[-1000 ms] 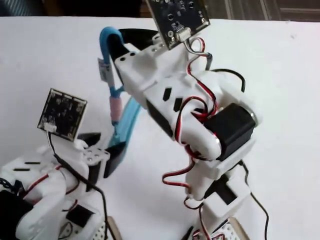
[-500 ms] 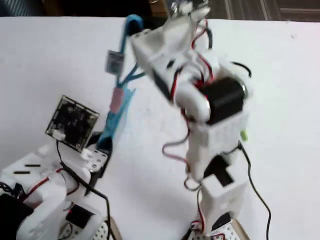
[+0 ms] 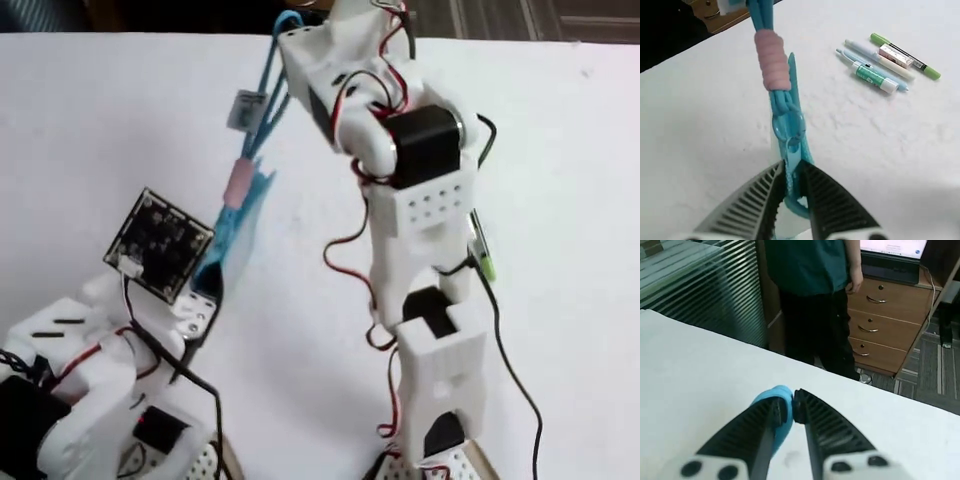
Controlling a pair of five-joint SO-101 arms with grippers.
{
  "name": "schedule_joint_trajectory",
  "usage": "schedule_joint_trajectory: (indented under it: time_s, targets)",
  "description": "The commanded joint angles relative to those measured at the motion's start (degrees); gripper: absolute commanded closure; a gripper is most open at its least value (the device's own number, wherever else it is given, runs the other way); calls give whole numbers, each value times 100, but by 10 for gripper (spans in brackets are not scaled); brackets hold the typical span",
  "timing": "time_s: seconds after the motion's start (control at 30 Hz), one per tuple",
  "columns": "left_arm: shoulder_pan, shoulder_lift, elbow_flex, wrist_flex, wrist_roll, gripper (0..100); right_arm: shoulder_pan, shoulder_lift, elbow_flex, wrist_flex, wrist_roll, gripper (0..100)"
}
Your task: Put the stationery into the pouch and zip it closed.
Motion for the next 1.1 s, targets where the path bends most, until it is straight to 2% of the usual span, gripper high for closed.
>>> schedule_joint_trajectory:
  time_s: [0.0, 0.67, 0.8, 1.07]
  targets:
    - [-4, 84, 273, 105, -44, 976, 848, 13, -97, -435, -79, 981]
    - [-13, 84, 290, 105, -70, 976, 2281, 31, -35, -760, -70, 981]
    - [-31, 75, 448, 105, -325, 976, 2554, 48, -35, -769, -62, 981]
    - [-901, 75, 563, 105, -818, 976, 3081, 462, -97, -910, -35, 981]
